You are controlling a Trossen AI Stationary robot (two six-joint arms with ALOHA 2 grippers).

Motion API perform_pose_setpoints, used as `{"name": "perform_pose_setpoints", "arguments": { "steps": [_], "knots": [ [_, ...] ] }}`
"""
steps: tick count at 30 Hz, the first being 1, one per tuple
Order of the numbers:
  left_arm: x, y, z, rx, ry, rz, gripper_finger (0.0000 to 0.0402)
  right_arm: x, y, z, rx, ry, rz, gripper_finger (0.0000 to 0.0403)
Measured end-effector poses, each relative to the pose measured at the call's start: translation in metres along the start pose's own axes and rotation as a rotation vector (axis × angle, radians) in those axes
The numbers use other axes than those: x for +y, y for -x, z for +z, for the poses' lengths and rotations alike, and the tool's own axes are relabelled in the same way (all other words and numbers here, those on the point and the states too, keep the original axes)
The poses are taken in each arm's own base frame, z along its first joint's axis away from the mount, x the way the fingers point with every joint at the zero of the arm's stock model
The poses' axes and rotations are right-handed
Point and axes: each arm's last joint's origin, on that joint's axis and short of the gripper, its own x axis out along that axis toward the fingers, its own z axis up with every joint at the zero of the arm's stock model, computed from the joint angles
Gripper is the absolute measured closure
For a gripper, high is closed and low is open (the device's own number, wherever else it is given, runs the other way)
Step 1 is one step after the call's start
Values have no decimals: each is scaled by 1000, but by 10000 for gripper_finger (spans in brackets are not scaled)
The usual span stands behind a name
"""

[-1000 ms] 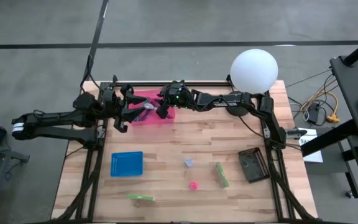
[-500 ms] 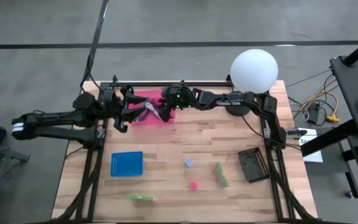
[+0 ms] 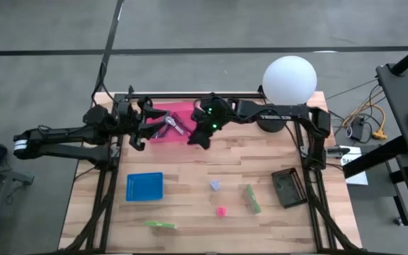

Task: Pick and place items into bin
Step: Put the card reader box into the black bin

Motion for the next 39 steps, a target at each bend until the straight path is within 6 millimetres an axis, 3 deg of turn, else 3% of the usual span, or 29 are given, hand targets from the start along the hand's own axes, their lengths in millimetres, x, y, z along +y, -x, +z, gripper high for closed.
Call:
{"name": "perform_pose_setpoints", "arguments": {
  "steps": [4,8,15,21,30,39],
  "knots": [
    [1,0,1,-11,0,31,228,29,14,-7,96,-26,159,238],
    [1,0,0,-5,2,45,228,59,28,-18,174,-92,185,237],
    [3,-2,-5,22,11,63,228,107,50,-50,251,-123,8,251],
    [5,-4,-8,30,57,89,228,141,66,-83,250,-201,-243,259],
    [6,-7,-13,50,59,94,228,166,76,-122,294,-355,-465,251],
    [6,-8,-12,47,56,93,228,182,64,-171,437,-531,-693,211]
  ]
}}
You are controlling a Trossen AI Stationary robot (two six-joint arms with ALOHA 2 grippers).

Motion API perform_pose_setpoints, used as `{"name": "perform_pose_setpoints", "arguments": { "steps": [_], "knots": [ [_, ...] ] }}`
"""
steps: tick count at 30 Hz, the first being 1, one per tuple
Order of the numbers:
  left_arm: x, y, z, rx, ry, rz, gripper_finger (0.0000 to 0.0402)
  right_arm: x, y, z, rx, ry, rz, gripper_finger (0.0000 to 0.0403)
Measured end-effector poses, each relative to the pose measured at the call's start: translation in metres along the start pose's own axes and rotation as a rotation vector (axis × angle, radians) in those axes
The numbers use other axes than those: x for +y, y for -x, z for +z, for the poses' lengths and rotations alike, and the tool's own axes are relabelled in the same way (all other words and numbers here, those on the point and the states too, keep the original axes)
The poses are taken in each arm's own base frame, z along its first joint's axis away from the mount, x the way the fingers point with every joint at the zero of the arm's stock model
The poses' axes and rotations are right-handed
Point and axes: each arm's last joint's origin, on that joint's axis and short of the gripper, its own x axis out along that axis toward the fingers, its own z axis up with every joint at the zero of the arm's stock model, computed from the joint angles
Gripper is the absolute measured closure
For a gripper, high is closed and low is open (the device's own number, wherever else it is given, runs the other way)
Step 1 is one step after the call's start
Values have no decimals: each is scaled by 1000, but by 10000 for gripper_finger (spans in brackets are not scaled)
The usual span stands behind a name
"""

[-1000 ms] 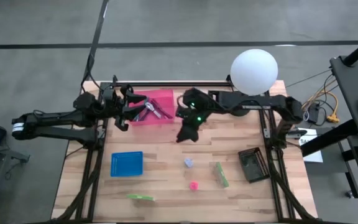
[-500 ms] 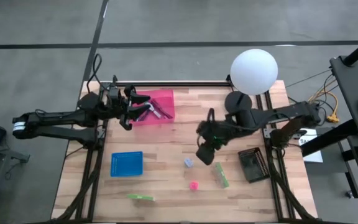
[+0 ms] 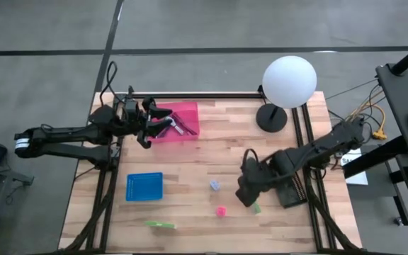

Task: Pick and place items into bin
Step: Put the card reader box into the black bin

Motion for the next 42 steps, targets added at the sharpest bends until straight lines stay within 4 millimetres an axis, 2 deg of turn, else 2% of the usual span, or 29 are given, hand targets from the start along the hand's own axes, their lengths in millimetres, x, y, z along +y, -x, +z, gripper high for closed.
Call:
{"name": "perform_pose_setpoints", "arguments": {
  "steps": [6,15,20,27,34,42],
  "knots": [
    [1,-1,-2,12,0,3,228,6,-14,-13,-20,-79,-52,174],
    [2,-3,-5,19,2,5,228,9,-59,-14,-22,-92,-182,147],
    [2,-4,-5,18,3,5,228,9,-80,-14,-16,-90,-228,151],
    [1,-3,-4,20,4,5,228,4,-104,-14,-22,-114,-193,161],
    [2,-3,-5,22,4,6,228,-1,-118,-14,-23,-117,-183,172],
    [2,-4,-5,22,4,6,228,-1,-120,-14,-19,-110,-179,202]
  ]
}}
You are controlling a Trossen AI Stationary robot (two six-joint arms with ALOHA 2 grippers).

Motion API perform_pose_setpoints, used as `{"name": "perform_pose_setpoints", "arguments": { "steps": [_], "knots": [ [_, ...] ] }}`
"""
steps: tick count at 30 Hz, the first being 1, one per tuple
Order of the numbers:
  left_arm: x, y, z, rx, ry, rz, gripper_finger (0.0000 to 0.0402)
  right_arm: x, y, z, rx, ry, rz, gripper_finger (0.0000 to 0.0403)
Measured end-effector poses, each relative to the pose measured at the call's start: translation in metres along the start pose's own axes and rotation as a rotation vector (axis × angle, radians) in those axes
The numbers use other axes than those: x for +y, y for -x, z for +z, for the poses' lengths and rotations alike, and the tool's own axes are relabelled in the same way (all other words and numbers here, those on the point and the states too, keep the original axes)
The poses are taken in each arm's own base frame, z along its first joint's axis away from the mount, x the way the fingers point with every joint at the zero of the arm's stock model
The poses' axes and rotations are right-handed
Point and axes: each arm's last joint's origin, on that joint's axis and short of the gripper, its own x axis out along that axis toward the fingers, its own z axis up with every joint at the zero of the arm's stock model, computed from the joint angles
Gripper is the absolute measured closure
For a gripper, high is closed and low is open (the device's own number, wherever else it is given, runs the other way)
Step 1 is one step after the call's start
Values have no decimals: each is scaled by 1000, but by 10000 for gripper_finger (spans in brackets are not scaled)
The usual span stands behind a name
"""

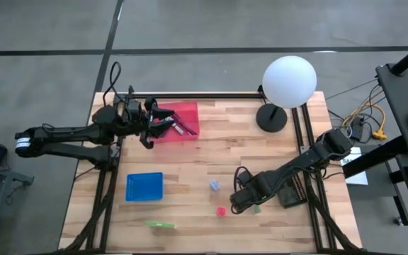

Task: Pick and place items into bin
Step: Put the card reader box into the black bin

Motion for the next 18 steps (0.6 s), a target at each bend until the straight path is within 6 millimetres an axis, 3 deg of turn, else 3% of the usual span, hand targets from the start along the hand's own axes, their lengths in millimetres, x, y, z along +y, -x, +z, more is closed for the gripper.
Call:
{"name": "perform_pose_setpoints", "arguments": {
  "steps": [7,18],
  "knots": [
    [0,0,0,0,0,0,228,0,0,0,3,-2,-1,254],
    [0,0,1,-3,0,0,228,-1,2,-2,82,28,9,381]
  ]
}}
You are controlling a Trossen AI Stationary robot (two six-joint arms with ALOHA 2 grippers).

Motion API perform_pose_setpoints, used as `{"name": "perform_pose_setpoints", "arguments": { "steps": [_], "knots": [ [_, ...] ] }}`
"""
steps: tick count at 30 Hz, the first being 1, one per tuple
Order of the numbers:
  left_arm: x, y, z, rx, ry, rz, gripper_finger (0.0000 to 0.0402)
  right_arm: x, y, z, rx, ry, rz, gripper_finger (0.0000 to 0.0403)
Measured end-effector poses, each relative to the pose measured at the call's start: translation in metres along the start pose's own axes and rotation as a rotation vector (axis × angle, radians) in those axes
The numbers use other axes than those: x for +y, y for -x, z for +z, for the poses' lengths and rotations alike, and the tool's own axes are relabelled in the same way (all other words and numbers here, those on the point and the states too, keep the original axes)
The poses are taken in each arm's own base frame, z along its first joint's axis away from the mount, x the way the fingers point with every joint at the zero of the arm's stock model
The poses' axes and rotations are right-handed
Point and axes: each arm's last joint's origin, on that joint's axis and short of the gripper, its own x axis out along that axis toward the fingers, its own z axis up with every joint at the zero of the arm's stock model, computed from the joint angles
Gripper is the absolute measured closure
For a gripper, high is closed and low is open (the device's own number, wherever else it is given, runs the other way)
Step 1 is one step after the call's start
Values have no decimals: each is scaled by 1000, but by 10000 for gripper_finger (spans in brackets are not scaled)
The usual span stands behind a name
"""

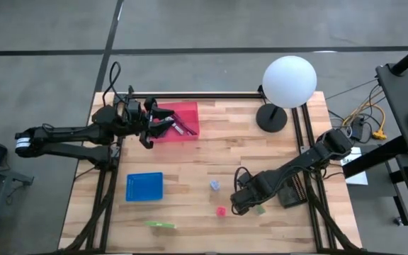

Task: Pick and place items into bin
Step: Put the card reader box into the black bin

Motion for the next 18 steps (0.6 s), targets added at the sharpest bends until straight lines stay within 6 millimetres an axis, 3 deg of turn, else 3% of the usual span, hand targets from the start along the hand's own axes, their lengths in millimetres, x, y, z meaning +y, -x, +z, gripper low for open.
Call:
{"name": "perform_pose_setpoints", "arguments": {
  "steps": [4,10,18],
  "knots": [
    [0,0,0,0,0,0,228,-2,8,-1,21,1,2,382],
    [0,0,1,-5,0,-2,228,-11,45,-6,45,-10,2,383],
    [-1,1,2,-13,-1,-4,228,-45,90,-12,16,-136,-168,384]
  ]
}}
